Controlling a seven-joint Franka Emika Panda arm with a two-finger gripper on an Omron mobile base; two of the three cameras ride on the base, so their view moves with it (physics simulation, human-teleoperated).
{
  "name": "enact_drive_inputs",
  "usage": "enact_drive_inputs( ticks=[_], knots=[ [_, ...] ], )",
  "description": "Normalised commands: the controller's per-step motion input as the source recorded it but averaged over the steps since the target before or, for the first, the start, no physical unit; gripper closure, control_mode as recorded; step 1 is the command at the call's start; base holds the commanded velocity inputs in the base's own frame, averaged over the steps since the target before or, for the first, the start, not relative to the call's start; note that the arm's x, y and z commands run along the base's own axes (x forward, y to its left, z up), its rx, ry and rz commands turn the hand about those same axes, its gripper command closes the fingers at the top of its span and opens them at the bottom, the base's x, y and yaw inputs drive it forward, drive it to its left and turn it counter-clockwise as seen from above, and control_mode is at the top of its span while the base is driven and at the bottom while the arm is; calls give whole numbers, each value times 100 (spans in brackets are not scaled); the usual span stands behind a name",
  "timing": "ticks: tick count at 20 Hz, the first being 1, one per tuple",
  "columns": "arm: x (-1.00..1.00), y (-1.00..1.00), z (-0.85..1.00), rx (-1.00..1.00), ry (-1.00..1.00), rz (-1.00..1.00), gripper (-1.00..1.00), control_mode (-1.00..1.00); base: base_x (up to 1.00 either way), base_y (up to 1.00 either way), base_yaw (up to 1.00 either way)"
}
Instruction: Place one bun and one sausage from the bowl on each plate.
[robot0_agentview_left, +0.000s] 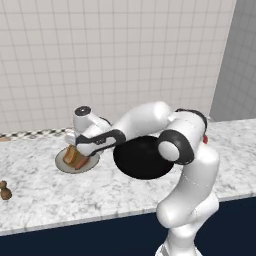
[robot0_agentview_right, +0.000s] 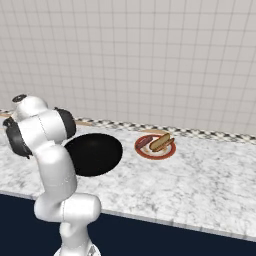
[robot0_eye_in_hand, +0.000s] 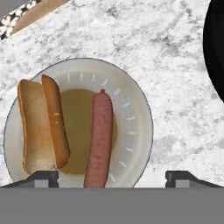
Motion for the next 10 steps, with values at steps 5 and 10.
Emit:
enact_drive_inputs(
  ticks=[5, 10],
  knots=[
    [-100, -100, 78, 33, -9, -9, -100, -100, 0, 0, 0],
    [-87, -94, 79, 31, -21, -9, -100, -100, 0, 0, 0]
  ],
)
